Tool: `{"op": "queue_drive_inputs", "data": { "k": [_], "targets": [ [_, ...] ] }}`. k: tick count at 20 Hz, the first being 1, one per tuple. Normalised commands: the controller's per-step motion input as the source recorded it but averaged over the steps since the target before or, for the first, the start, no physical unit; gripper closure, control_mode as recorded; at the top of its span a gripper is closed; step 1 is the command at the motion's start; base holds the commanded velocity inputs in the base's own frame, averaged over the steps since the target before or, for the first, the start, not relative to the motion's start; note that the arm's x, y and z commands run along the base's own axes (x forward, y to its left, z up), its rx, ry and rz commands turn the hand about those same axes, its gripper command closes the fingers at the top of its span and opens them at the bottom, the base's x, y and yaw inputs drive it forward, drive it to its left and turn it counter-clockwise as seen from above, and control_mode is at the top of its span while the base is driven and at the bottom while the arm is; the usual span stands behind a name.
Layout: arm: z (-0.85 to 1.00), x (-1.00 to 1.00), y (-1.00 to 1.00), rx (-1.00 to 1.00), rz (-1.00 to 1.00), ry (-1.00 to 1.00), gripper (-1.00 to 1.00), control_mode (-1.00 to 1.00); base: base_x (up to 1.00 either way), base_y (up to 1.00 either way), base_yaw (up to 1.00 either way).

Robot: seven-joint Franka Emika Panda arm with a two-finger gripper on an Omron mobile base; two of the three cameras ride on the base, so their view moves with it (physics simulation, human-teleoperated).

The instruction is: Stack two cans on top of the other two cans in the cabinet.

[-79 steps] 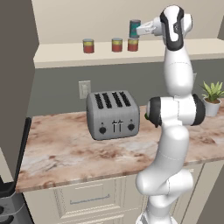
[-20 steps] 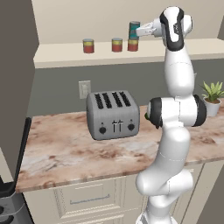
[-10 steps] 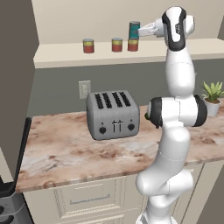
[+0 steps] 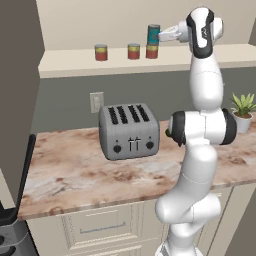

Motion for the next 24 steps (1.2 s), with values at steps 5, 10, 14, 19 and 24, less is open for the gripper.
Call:
{"op": "queue_drive_inputs", "data": {
  "k": [5,10,14,19,24],
  "targets": [
    [0.06,-0.27,0.00,0.00,0.00,0.00,-1.00,-1.00,0.00,0.00,0.00],
    [0.04,-0.56,0.00,0.00,0.00,0.00,-1.00,-1.00,0.00,0.00,0.00],
    [0.00,-0.61,0.03,0.00,-0.02,0.00,-1.00,-1.00,0.00,0.00,0.00],
    [0.00,-0.54,0.24,0.00,-0.10,0.00,-1.00,-1.00,0.00,0.00,0.00],
    [0.00,-0.29,0.34,0.00,-0.16,0.00,-1.00,-1.00,0.00,0.00,0.00]
  ]
}}
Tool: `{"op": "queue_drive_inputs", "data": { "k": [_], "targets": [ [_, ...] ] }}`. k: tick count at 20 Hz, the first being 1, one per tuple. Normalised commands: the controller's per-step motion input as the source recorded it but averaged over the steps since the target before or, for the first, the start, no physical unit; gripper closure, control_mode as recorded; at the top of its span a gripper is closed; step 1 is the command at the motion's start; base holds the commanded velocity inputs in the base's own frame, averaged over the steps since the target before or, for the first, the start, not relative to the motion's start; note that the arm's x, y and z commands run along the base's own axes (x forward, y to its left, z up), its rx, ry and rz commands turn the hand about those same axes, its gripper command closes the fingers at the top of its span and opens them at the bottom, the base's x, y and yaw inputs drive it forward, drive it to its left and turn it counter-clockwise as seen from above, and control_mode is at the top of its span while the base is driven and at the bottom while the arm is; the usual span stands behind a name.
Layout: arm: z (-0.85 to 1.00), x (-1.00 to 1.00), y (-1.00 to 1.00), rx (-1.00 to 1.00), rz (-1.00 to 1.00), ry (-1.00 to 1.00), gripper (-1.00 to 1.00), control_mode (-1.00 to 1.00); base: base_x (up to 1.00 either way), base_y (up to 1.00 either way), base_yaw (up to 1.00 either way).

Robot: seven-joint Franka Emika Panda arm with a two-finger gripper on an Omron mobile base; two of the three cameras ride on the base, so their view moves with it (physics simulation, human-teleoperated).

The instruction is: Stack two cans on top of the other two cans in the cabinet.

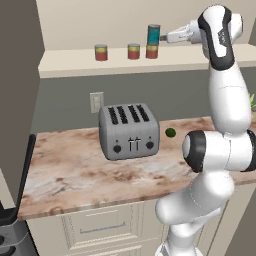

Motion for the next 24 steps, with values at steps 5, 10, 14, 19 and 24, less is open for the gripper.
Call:
{"op": "queue_drive_inputs", "data": {
  "k": [5,10,14,19,24],
  "targets": [
    [0.00,-0.23,0.42,0.00,-0.18,0.00,-1.00,-1.00,0.00,0.00,0.00],
    [0.00,-0.13,0.38,0.00,-0.16,0.00,-1.00,-1.00,0.00,0.00,0.00],
    [0.00,-0.05,0.39,0.00,-0.14,0.00,-1.00,-1.00,0.00,0.00,0.00],
    [0.01,-0.01,0.41,0.00,-0.15,0.00,-1.00,-1.00,0.00,0.00,0.00],
    [0.00,-0.02,0.41,0.00,-0.15,0.00,-1.00,-1.00,0.00,0.00,0.00]
  ]
}}
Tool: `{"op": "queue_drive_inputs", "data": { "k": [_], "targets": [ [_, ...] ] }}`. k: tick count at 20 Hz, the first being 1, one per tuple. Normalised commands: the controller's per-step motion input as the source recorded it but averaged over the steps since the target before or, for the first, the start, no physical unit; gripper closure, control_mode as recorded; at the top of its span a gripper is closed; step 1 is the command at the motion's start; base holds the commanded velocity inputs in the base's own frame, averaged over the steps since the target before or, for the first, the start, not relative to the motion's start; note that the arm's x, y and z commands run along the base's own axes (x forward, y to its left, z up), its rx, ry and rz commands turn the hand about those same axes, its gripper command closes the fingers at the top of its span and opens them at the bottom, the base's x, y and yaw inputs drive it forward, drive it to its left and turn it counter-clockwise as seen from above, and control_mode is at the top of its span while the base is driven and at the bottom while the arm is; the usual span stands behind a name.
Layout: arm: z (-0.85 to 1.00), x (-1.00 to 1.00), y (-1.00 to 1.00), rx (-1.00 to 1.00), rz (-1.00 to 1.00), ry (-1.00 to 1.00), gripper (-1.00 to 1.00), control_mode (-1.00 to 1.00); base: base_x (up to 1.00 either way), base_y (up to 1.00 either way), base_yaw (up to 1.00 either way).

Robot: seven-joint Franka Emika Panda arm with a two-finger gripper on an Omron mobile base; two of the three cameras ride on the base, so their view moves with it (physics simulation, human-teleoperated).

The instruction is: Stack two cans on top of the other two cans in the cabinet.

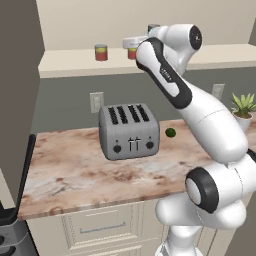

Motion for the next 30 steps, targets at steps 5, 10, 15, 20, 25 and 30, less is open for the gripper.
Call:
{"op": "queue_drive_inputs", "data": {
  "k": [5,10,15,20,25,30],
  "targets": [
    [0.00,0.00,0.42,0.00,-0.15,0.00,-1.00,-1.00,0.00,0.00,0.00],
    [0.00,0.00,0.37,0.00,-0.14,0.00,-1.00,-1.00,0.00,0.00,0.00],
    [0.00,0.00,0.34,0.00,-0.13,0.00,-1.00,-1.00,0.00,0.00,0.00],
    [0.00,0.00,0.28,0.00,-0.10,0.00,-1.00,-1.00,0.00,0.00,0.00],
    [0.00,0.00,0.27,0.00,-0.09,0.00,-1.00,-1.00,0.00,0.00,0.00],
    [0.00,0.00,0.24,0.00,-0.08,0.00,-1.00,-1.00,0.00,0.00,0.00]
  ]
}}
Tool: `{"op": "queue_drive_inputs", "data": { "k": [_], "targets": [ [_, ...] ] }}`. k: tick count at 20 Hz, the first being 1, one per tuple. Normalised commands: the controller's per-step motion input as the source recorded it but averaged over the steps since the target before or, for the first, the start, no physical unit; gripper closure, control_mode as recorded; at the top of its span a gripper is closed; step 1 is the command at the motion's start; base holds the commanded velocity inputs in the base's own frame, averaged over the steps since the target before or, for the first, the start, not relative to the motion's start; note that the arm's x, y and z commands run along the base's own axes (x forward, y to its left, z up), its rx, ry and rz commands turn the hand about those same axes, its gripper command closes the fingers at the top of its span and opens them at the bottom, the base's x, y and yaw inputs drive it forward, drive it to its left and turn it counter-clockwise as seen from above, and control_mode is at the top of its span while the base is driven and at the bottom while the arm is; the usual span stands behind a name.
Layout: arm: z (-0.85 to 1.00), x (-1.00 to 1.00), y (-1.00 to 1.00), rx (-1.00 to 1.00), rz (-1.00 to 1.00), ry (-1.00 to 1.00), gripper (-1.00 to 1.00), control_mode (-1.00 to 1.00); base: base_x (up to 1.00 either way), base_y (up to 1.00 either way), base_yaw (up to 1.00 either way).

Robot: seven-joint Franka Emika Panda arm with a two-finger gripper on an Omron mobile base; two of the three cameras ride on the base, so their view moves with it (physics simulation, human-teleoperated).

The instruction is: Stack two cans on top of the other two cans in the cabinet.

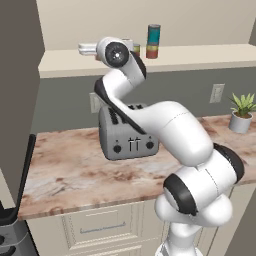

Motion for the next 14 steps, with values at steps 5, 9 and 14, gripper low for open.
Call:
{"op": "queue_drive_inputs", "data": {
  "k": [5,9,14],
  "targets": [
    [0.00,0.00,0.06,0.00,-0.05,0.00,-1.00,-1.00,0.00,0.00,0.00],
    [-0.01,0.00,0.00,0.00,0.00,0.00,-1.00,-1.00,0.00,0.00,0.00],
    [-0.01,0.00,0.00,0.00,0.00,0.04,-1.00,-1.00,0.00,0.00,0.00]
  ]
}}
